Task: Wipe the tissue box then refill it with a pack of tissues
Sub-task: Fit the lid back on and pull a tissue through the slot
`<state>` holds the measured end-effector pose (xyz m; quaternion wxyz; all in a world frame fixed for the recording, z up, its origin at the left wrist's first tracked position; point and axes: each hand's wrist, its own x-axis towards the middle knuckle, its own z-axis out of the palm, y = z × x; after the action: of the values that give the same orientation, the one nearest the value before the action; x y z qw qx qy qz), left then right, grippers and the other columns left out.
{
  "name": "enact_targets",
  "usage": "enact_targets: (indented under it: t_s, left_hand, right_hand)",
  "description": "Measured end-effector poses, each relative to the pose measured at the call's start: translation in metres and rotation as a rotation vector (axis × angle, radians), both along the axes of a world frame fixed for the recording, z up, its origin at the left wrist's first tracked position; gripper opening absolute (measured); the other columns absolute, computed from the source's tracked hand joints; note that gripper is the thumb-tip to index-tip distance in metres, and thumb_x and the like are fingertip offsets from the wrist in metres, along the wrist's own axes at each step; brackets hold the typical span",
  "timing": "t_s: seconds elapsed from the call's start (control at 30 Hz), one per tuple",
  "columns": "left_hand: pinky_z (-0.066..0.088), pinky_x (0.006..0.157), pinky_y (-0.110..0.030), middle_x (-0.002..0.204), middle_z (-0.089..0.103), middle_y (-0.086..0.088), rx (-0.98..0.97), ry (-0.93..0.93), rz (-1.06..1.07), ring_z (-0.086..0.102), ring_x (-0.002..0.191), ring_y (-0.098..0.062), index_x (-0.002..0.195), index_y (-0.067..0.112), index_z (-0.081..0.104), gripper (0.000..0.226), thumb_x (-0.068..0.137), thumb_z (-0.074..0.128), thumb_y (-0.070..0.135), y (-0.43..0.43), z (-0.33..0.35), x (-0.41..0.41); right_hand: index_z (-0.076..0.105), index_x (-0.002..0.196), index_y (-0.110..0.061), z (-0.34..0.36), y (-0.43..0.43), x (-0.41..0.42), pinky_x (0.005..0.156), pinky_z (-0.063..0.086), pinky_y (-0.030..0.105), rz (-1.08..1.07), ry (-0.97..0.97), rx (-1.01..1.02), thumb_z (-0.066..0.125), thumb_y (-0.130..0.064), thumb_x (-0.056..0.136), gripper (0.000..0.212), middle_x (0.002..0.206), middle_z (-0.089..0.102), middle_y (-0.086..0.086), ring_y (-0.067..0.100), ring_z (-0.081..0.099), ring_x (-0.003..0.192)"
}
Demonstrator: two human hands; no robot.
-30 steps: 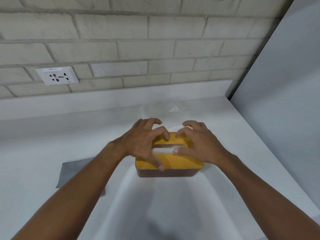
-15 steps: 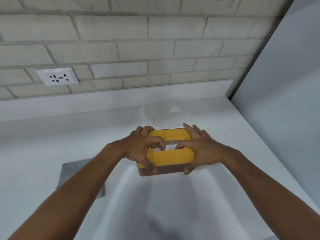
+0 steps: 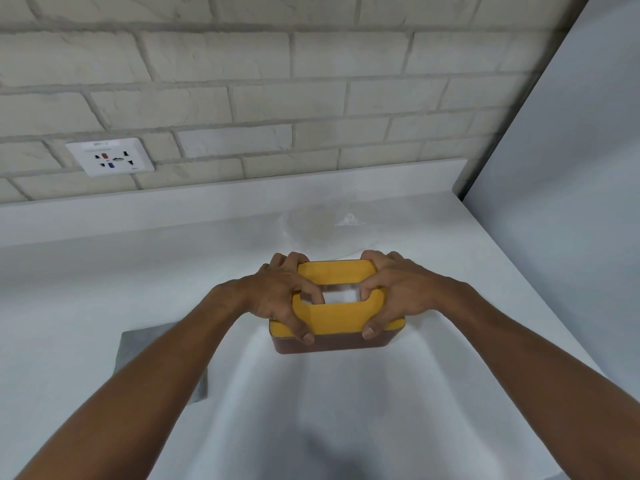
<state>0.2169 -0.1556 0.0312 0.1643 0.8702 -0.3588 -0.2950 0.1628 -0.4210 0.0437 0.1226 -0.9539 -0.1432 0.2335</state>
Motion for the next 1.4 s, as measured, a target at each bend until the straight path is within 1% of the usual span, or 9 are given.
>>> enact_targets:
  t_s: [0.37,0.5,0.63,0.73,0.8,0.93,1.07,1.2,1.4]
  left_hand:
    - [0.019,0.117,-0.039,0.143,0.019,0.015,0.043,0.019,0.0,0.018,0.131,-0.017,0.091,0.063,0.064,0.042,0.06,0.092,0.062,-0.002,-0.001,0.007]
    - [0.019,0.117,-0.039,0.147,0.019,0.014,0.027,-0.041,0.001,0.02,0.134,-0.018,0.111,0.06,0.06,0.06,0.059,0.092,0.064,0.002,-0.006,0.006]
    - [0.021,0.121,-0.043,0.155,0.018,0.013,-0.156,-0.037,0.081,0.016,0.146,-0.018,0.122,0.061,0.051,0.084,0.049,0.091,0.069,0.014,-0.018,-0.002]
    - [0.011,0.128,-0.046,0.17,0.006,0.008,-0.119,-0.116,0.109,0.001,0.156,-0.012,0.157,0.053,0.015,0.132,0.045,0.076,0.085,0.02,-0.025,-0.007]
    - [0.003,0.13,-0.049,0.174,-0.001,0.008,-0.046,-0.183,0.087,-0.008,0.159,-0.012,0.164,0.038,-0.003,0.146,0.048,0.065,0.095,0.022,-0.031,-0.007]
    - [-0.004,0.13,-0.046,0.174,-0.008,0.012,0.02,-0.281,0.046,-0.015,0.159,-0.009,0.165,0.03,-0.008,0.148,0.052,0.055,0.101,0.024,-0.039,-0.002]
    - [-0.005,0.129,-0.049,0.172,-0.017,0.011,0.097,-0.325,-0.013,-0.017,0.159,-0.013,0.164,0.033,-0.014,0.145,0.054,0.049,0.104,0.022,-0.037,0.006]
    - [-0.008,0.129,-0.05,0.172,-0.02,0.009,0.121,-0.373,-0.046,-0.016,0.159,-0.013,0.164,0.033,-0.015,0.142,0.055,0.036,0.109,0.025,-0.033,0.008]
    - [-0.01,0.129,-0.049,0.172,-0.019,0.01,0.097,-0.401,-0.05,-0.019,0.158,-0.008,0.164,0.029,-0.015,0.14,0.057,0.025,0.11,0.03,-0.037,0.002]
  right_hand:
    - [0.055,0.091,-0.041,-0.008,-0.003,0.007,0.093,0.044,0.041,-0.005,0.028,0.007,0.08,-0.069,0.054,0.053,0.134,0.023,-0.017,0.019,0.029,0.113]
    - [0.057,0.101,-0.046,-0.011,-0.007,0.003,0.102,0.039,0.04,-0.012,0.054,0.116,0.085,-0.058,0.059,0.052,0.141,0.017,-0.021,0.018,0.025,0.124]
    - [0.047,0.117,-0.05,-0.011,-0.023,-0.004,0.111,0.029,0.036,-0.108,0.126,0.295,0.092,-0.041,0.059,0.074,0.156,0.0,-0.022,0.006,0.017,0.138]
    - [0.028,0.138,-0.049,-0.017,-0.033,-0.009,0.11,0.032,0.031,-0.207,0.143,0.371,0.094,-0.043,0.057,0.105,0.158,0.012,-0.018,0.012,0.026,0.142]
    - [0.008,0.151,-0.046,-0.018,-0.034,-0.007,0.112,0.029,0.03,-0.234,0.164,0.345,0.093,-0.049,0.056,0.128,0.158,0.019,-0.016,0.01,0.026,0.142]
    - [-0.005,0.156,-0.031,-0.017,-0.032,-0.002,0.119,0.013,0.026,-0.176,0.166,0.251,0.085,-0.051,0.066,0.129,0.163,-0.006,-0.017,0.005,0.005,0.149]
    - [-0.012,0.155,-0.027,-0.012,-0.029,-0.002,0.113,0.014,0.021,-0.144,0.178,0.169,0.081,-0.05,0.072,0.127,0.162,-0.013,-0.017,0.007,0.004,0.148]
    - [-0.019,0.153,-0.032,-0.007,-0.026,-0.001,0.119,0.019,0.035,-0.126,0.175,0.069,0.078,-0.064,0.067,0.133,0.16,-0.018,-0.02,0.011,0.006,0.15]
    - [-0.025,0.147,-0.042,-0.002,-0.023,-0.005,0.116,0.024,0.044,-0.113,0.151,-0.055,0.067,-0.08,0.064,0.13,0.149,-0.025,-0.033,0.02,0.013,0.15]
